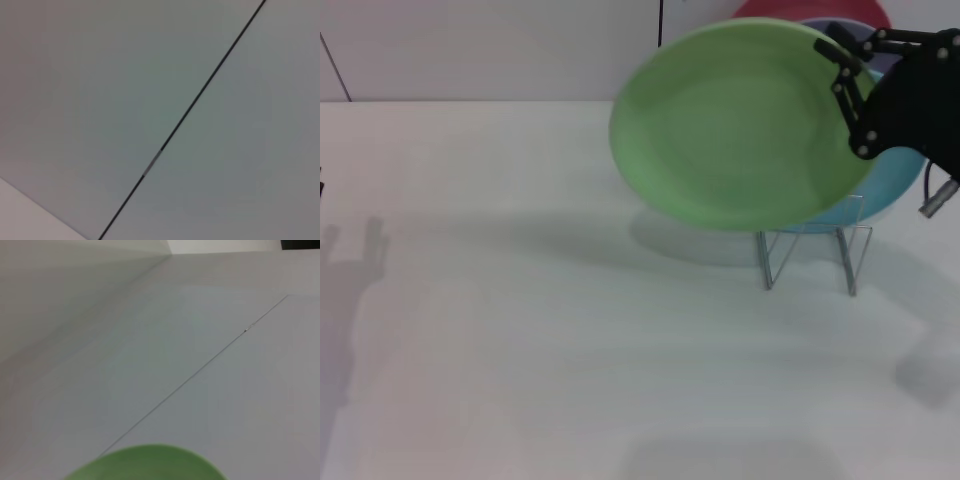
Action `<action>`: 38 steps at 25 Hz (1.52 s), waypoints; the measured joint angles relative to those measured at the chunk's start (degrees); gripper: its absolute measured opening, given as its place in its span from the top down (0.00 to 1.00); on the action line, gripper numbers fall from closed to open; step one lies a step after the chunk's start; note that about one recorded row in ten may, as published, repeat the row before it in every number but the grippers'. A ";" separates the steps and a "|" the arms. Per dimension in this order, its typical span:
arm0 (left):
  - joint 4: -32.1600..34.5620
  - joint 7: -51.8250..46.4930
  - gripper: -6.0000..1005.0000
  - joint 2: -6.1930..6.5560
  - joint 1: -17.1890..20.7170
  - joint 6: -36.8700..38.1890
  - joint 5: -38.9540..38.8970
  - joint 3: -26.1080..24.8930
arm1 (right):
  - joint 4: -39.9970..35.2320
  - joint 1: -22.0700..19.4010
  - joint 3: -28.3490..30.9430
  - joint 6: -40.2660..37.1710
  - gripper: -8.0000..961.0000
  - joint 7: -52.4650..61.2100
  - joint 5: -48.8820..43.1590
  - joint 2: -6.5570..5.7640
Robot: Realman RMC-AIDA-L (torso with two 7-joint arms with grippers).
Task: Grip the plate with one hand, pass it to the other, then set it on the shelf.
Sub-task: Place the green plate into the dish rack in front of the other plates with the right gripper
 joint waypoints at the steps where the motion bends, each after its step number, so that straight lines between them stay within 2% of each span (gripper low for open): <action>1: -1.07 0.45 0.38 -0.03 -0.56 -0.31 -0.01 -0.02 | -2.63 1.14 -0.45 -1.65 0.96 1.24 0.00 -0.30; 8: -2.45 0.61 0.38 -0.04 -0.95 -0.46 0.40 -1.05 | -10.86 4.99 -0.72 -5.87 0.96 4.27 0.00 -1.05; 16: -3.87 0.62 0.38 -0.05 -1.38 -0.66 0.47 -1.28 | -19.34 9.43 -1.19 -8.97 0.96 5.40 0.00 -0.77; 38: -4.94 0.61 0.38 -0.04 -2.73 -0.85 0.47 -2.04 | -24.18 10.34 -2.69 -10.71 0.96 6.63 0.08 -0.76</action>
